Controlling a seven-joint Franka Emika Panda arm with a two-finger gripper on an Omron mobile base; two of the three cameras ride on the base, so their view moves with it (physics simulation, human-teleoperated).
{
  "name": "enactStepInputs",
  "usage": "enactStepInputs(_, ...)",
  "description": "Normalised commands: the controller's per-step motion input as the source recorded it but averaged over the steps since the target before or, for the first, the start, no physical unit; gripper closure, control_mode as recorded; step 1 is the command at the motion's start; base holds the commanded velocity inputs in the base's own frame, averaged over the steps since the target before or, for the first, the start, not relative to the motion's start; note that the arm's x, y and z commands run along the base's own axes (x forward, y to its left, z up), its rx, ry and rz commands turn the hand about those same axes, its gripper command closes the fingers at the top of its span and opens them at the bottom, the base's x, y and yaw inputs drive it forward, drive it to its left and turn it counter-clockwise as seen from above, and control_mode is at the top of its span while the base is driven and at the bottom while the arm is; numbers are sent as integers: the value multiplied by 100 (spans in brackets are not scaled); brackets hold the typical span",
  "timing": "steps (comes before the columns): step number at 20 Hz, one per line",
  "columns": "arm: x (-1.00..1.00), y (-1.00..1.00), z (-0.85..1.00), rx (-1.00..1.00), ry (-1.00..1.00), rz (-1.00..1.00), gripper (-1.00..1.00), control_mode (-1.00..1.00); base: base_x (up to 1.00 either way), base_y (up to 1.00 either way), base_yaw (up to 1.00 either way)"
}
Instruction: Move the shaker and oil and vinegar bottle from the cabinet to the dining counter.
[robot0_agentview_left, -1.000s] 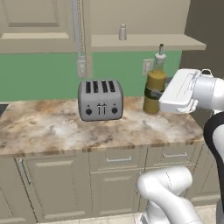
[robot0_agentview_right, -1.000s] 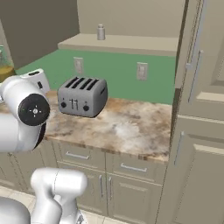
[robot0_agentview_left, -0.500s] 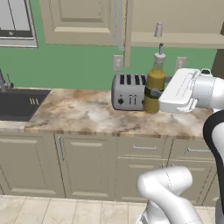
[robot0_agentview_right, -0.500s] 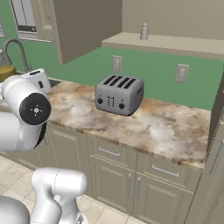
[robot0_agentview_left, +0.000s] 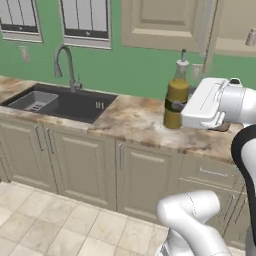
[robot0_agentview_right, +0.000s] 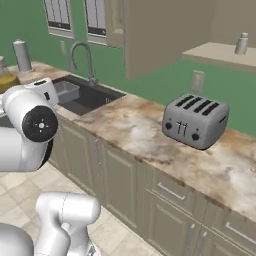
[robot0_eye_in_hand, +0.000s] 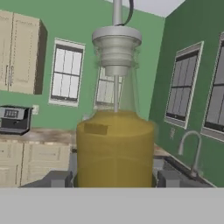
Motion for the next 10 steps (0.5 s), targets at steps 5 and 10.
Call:
enactStepInputs(5, 0, 0, 0, 0, 0, 0, 100, 100, 0, 66, 53)
enactStepInputs(10, 0, 0, 0, 0, 0, 0, 100, 100, 0, 68, 54)
